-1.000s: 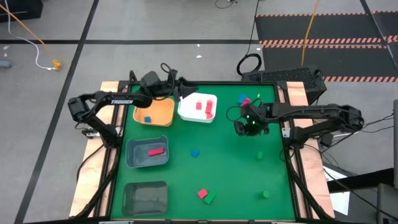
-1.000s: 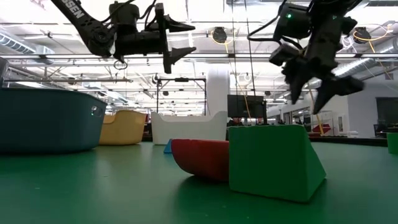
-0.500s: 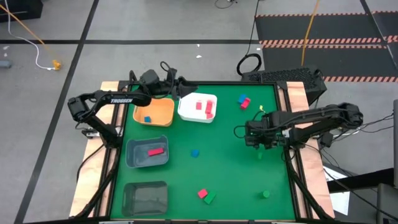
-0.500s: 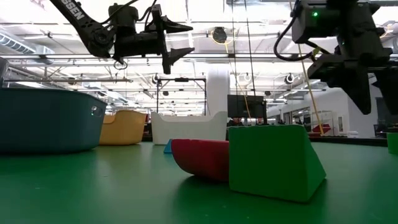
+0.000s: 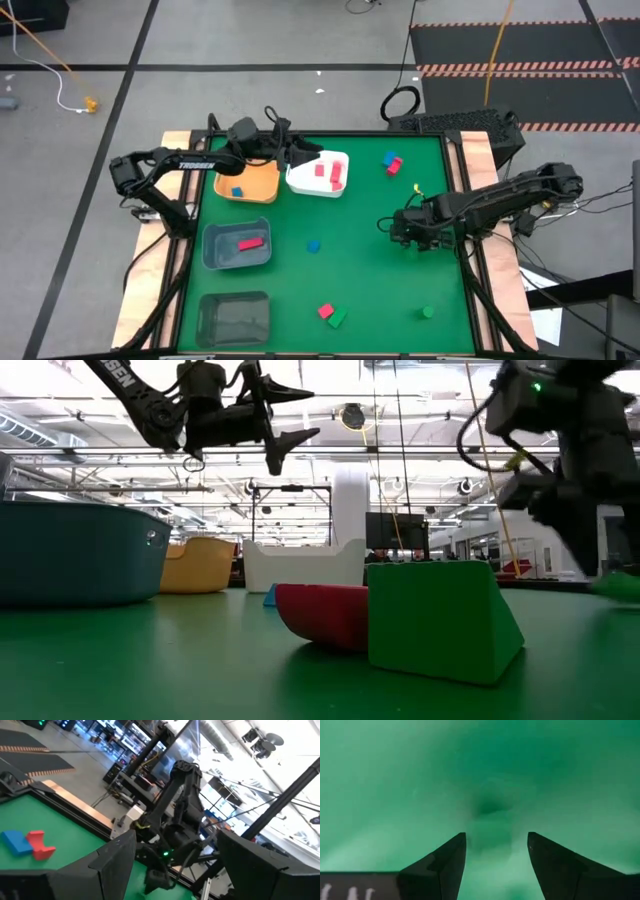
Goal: Sort & place blocks by color
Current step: Put the top right green block into the black bin
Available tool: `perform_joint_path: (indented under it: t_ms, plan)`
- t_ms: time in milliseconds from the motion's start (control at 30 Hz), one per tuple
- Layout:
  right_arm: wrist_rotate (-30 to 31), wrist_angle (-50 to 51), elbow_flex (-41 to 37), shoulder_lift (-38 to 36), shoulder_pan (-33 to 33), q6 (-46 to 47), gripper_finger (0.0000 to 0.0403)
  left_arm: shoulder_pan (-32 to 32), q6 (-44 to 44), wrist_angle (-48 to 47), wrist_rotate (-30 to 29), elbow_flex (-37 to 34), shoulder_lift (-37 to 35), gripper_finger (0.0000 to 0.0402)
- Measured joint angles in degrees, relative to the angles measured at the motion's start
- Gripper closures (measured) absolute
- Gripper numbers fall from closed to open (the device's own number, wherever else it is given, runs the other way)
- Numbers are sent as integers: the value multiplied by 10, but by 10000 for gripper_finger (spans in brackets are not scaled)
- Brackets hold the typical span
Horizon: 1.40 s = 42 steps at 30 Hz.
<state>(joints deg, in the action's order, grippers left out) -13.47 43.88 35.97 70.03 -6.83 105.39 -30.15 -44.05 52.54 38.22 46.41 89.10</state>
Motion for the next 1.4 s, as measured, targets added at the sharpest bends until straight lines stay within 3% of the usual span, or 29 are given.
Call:
perform_joint_path:
  t_ms: [367, 700, 1400]
  plan:
    - [-1, -58, -46, 0, -30, 27, 197, 7, -1, -5, 9, 0, 0, 122]
    - [-16, -87, -47, -14, -38, -101, 197, 7, -13, -5, 16, 0, 0, 121]
    - [0, -115, -46, -14, -117, -212, 197, 34, -32, -5, 29, 0, 0, 121]
